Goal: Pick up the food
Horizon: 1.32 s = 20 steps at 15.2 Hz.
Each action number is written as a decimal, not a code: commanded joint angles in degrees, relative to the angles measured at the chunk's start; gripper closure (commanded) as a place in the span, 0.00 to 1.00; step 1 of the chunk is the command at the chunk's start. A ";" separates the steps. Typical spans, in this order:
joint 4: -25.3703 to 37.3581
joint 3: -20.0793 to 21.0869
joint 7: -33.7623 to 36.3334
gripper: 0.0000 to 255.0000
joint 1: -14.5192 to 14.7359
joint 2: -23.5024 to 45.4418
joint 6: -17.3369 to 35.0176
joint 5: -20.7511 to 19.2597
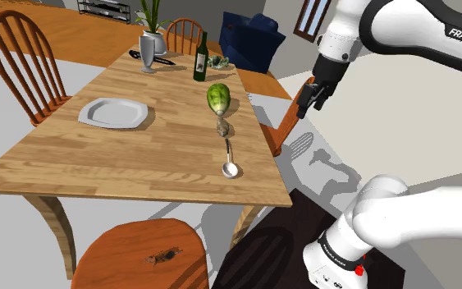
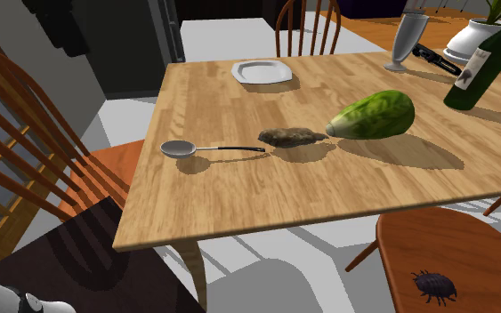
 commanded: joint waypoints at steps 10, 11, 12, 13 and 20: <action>2.31 -3.15 1.74 0.00 -1.98 16.78 13.79 1.58; 2.94 -3.48 1.84 0.00 -2.16 18.80 15.11 1.85; 3.64 -3.82 1.92 0.00 -2.33 20.85 16.38 2.13; 4.41 -4.16 1.98 0.00 -2.48 22.92 17.60 2.44; 11.77 -6.39 1.83 0.00 -3.42 37.83 24.49 5.43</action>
